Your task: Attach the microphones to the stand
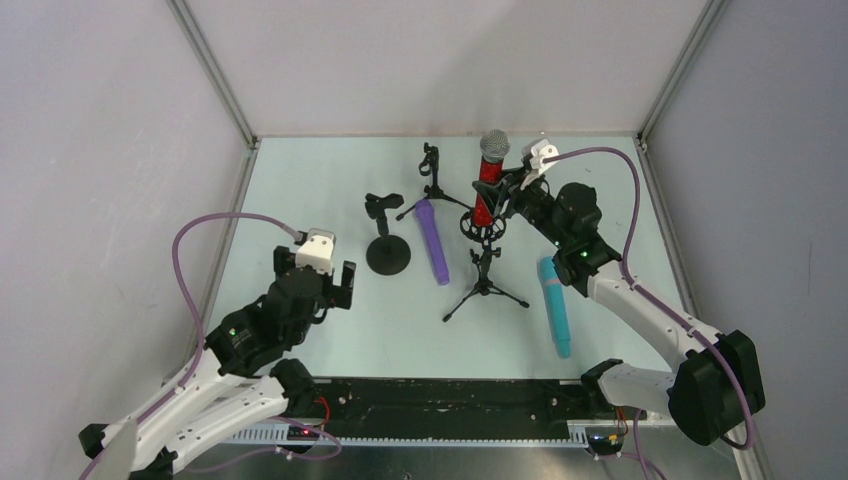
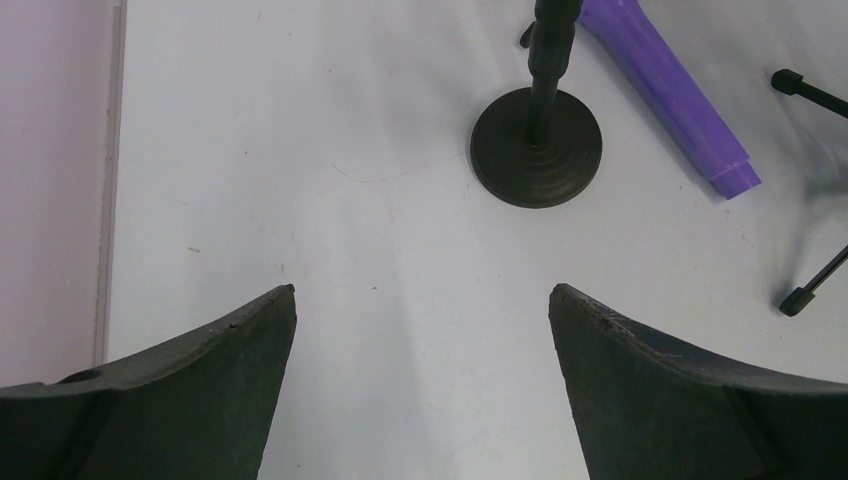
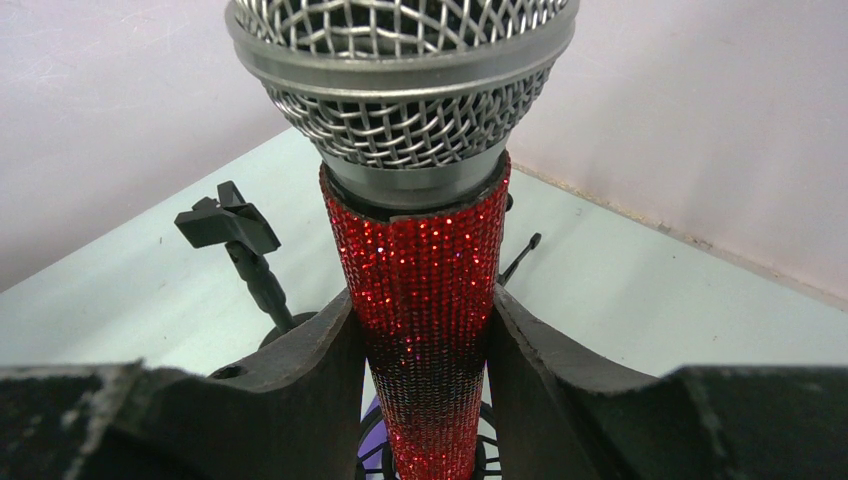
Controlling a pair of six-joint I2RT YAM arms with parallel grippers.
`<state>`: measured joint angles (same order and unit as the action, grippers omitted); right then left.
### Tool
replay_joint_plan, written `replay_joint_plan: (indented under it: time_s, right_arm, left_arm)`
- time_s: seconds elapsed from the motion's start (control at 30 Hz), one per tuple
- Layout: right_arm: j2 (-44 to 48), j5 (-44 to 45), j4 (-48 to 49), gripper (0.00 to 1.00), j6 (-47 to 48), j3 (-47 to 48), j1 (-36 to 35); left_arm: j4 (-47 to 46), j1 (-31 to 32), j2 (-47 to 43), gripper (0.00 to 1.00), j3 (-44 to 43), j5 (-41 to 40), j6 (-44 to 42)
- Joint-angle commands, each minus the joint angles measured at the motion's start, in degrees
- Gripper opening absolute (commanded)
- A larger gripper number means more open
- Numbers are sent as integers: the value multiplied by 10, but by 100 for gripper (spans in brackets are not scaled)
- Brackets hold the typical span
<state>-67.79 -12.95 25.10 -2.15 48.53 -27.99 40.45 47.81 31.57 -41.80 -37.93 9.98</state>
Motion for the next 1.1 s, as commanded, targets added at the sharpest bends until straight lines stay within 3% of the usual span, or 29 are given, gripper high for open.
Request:
replay_joint_plan:
  time_s: [0.0, 1.07]
  right_arm:
    - [11, -11, 32, 0, -12, -1, 1]
    - [-55, -15, -19, 0, -17, -1, 5]
  left_arm:
    - [-6, -2, 2, 100, -13, -13, -8]
    - [-6, -2, 1, 100, -13, -12, -8]
